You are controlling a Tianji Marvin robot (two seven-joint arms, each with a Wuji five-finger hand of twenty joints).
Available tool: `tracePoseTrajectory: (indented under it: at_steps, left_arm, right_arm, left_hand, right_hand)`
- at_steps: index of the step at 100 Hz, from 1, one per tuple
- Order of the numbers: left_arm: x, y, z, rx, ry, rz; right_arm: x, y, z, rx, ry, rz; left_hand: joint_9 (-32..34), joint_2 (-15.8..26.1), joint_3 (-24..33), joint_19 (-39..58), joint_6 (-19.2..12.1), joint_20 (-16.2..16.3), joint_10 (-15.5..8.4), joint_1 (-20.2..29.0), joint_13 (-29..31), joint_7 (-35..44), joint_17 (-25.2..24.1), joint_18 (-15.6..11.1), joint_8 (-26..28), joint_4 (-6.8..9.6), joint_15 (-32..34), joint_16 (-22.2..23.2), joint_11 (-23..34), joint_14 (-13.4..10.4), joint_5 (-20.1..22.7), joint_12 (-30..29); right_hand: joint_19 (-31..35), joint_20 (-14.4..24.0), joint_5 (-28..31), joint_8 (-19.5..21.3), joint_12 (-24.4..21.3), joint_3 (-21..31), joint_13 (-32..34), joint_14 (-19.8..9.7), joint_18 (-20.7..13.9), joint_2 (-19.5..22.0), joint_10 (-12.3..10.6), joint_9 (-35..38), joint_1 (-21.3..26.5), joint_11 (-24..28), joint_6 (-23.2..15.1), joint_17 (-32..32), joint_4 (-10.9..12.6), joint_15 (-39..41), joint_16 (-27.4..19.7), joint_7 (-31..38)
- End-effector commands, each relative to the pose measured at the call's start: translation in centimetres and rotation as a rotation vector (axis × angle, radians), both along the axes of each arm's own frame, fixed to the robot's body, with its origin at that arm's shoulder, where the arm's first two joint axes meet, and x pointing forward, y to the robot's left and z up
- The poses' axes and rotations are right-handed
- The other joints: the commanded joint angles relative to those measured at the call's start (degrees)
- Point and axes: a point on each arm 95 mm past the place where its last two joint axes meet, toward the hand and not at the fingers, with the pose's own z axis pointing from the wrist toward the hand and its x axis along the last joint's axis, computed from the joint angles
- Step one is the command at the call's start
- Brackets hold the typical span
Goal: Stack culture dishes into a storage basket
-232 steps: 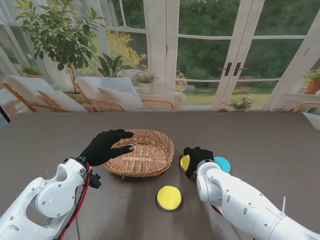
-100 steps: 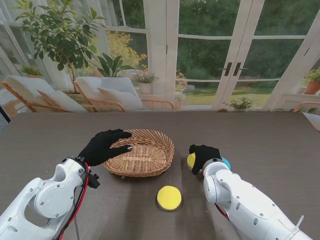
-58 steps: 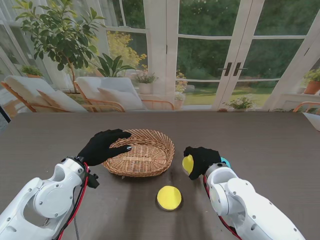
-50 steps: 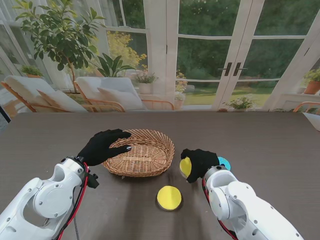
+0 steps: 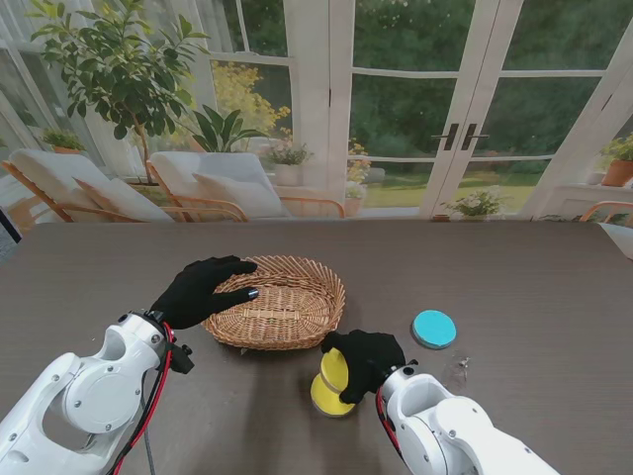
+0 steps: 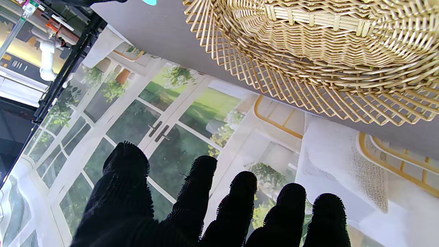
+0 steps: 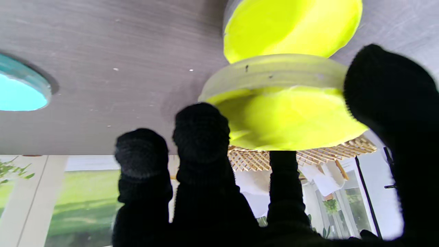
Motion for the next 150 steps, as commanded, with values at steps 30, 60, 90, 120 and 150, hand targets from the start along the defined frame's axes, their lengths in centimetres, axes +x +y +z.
tracePoseTrajectory:
  at_steps: [30,60,90,120,150]
  left_arm:
    - [-0.2,-0.1,0.0,0.012,0.027,-0.006]
    - [-0.1,0.0,-0.1,0.014,0.034,-0.006]
    - [-0.2,0.0,-0.1,0.014,0.037,-0.003]
    - [-0.3,0.0,-0.1,0.015,0.048,-0.006]
    - [-0.3,0.0,-0.1,0.013,0.067,-0.009]
  right_arm:
    - [-1.0,1.0,-2.5,-0.015,0.044,0.046]
    - [-1.1,1.3,-3.5,-0.027,0.022,0.064]
    - [-1.3,1.4,-4.1,-0.045,0.001,0.074]
    - [-1.5,1.4,-4.5,-0.053,-0.006,0.081]
    - [-1.7,1.4,-4.6,-0.061,-0.007,0.081]
  left_hand:
    - [0.2,3.3,-0.6,-0.6,0.3,0.5,0.6,1.4,1.9,0.2,-0.6,0.3,0.0,1.83,0.4,0.4,-0.7,0.7,1.1,0.5]
    - [0.3,3.3,-0.6,-0.6,0.3,0.5,0.7,1.4,2.0,0.2,-0.6,0.2,0.0,1.82,0.5,0.4,-0.6,0.9,1.2,0.6]
    - [0.2,3.4,-0.6,-0.6,0.4,0.5,0.5,1.4,2.0,0.2,-0.6,0.2,0.0,1.83,0.5,0.4,-0.7,0.7,1.2,0.5]
    - [0.2,3.5,-0.6,-0.6,0.3,0.5,0.5,1.4,2.0,0.1,-0.6,0.1,0.0,1.84,0.5,0.4,-0.7,0.6,1.0,0.5]
    - [0.2,3.4,-0.6,0.1,0.7,1.0,0.7,1.6,3.1,0.2,0.4,0.4,0.0,1.86,1.2,0.9,-0.7,1.3,1.2,0.5]
  right_hand:
    - [2.4,-0.9,4.1,0.9,3.6,5.9,-1.6,0.4,0.0,7.5,-3.7,0.0,3.4,3.8,-2.1,6.7,4.5,0.3,0.3,5.5]
    - [0.7,-0.9,3.0,1.0,3.6,5.9,-4.7,1.6,0.2,7.2,-4.6,-2.3,3.1,4.3,-2.3,2.6,4.2,-1.4,-0.1,4.9]
    - [0.2,-0.5,2.0,0.9,3.6,5.4,-6.8,1.8,-0.6,6.2,-5.2,-4.6,2.0,4.7,-1.7,-0.3,3.7,-1.9,0.1,4.7]
    - [0.2,-0.3,-0.2,0.2,3.6,4.6,-7.7,1.6,-1.0,5.0,-5.2,-6.2,1.1,4.8,-1.5,-1.1,3.1,-1.9,0.2,4.2]
    - [0.0,-0.3,-0.9,-0.3,3.7,3.7,-8.5,1.3,-1.3,3.5,-5.1,-8.0,-0.6,5.1,-1.3,-1.7,2.3,-1.7,0.3,3.9]
